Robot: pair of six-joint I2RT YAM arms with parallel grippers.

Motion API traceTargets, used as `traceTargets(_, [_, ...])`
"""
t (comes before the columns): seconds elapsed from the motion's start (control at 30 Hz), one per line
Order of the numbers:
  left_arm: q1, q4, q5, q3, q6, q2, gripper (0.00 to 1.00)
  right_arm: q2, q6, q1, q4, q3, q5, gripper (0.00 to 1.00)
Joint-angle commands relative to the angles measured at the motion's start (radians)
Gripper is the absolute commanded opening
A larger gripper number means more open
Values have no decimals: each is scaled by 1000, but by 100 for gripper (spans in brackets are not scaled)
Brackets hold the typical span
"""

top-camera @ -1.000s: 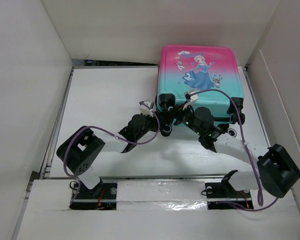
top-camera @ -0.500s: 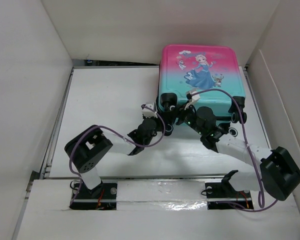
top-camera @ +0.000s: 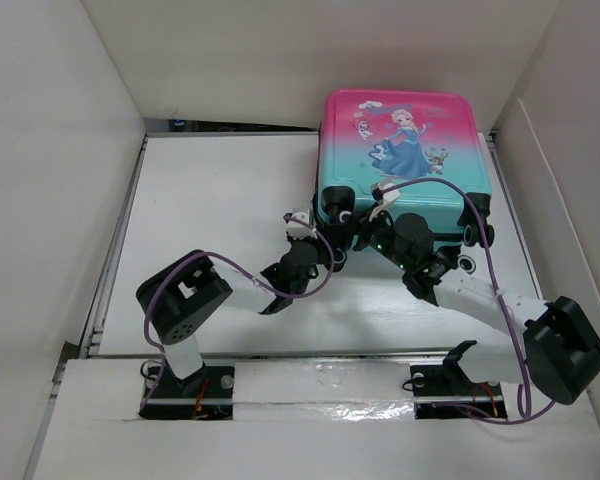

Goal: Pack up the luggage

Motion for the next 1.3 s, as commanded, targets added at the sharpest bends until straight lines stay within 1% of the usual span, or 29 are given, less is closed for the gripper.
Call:
traceTargets(0.0, [-90, 127, 199, 89, 265, 20, 44, -19, 67, 50, 148, 44, -72, 2])
traceTargets(0.03, [-90, 117, 227, 101, 289, 30, 47, -19, 67, 50, 148, 44, -72, 2])
traceTargets(0.1, [-90, 91, 282, 111, 306, 30, 61, -25, 67, 50, 146, 41, -67, 1])
traceTargets(0.13, [-90, 91, 292, 108, 309, 28, 61, -28, 67, 50, 146, 40, -67, 1])
traceTargets(0.17, [-90, 88, 303, 106, 312, 27, 67, -31, 67, 50, 145, 38, -67, 1])
traceTargets(0.27, [-62, 72, 362, 109, 308, 22, 69, -37, 64, 50, 140, 41, -69, 1])
traceTargets(0.33, [-62, 69, 375, 111, 312, 16, 69, -40, 64, 50, 139, 44, -72, 1])
traceTargets(0.37, [-62, 68, 381, 114, 315, 17, 67, -42, 64, 50, 139, 43, -73, 1])
traceTargets(0.4, [-62, 63, 425, 115, 317, 14, 61, -42, 61, 50, 140, 43, -75, 1])
traceTargets(0.43, [-62, 55, 448, 114, 323, 11, 52, -40, 61, 50, 139, 44, -73, 1])
traceTargets(0.47, [-71, 60, 454, 103, 325, 5, 38, -40, 61, 50, 137, 43, -70, 1])
traceTargets(0.53, [-83, 89, 454, 60, 334, -22, 32, -39, 61, 39, 137, 40, -75, 0])
traceTargets(0.57, [-83, 89, 468, 53, 334, -32, 34, -40, 61, 39, 139, 40, -76, 0])
traceTargets(0.63, [-83, 72, 497, 28, 341, -64, 48, -39, 61, 39, 139, 38, -81, 0])
traceTargets(0.67, [-83, 63, 505, 23, 343, -75, 60, -37, 59, 30, 139, 38, -84, 0])
traceTargets(0.7, [-83, 55, 516, 17, 346, -85, 65, -35, 61, 30, 140, 38, -87, 0])
traceTargets(0.73, [-83, 37, 517, 8, 354, -104, 68, -35, 61, 30, 140, 38, -87, 0])
traceTargets(0.8, [-94, 20, 516, -1, 366, -125, 69, -37, 62, 21, 142, 40, -95, 0])
traceTargets(0.83, [-94, 18, 516, -13, 372, -142, 68, -38, 64, 21, 142, 41, -99, 0])
traceTargets(0.87, [-94, 15, 513, -18, 377, -150, 64, -39, 65, 11, 142, 43, -102, 0])
traceTargets(0.93, [-94, 9, 508, -26, 387, -164, 61, -43, 67, 11, 140, 44, -105, 0])
traceTargets(0.97, [-94, 3, 513, -23, 394, -168, 42, -45, 65, 11, 139, 46, -105, 0])
traceTargets(1.0, [-94, -11, 522, -20, 401, -173, 32, -48, 64, 11, 131, 47, -102, 0])
traceTargets(1.03, [-94, -24, 560, -17, 406, -185, 31, -51, 64, 11, 125, 50, -99, 0])
traceTargets(1.13, [-94, -40, 594, -30, 411, -214, 45, -58, 59, 2, 117, 52, -96, 0])
traceTargets(1.17, [-94, -52, 603, -29, 412, -217, 54, -58, 59, 2, 116, 53, -96, 0])
traceTargets(1.27, [-103, -86, 616, -27, 420, -220, 64, -48, 61, 2, 117, 58, -102, 0])
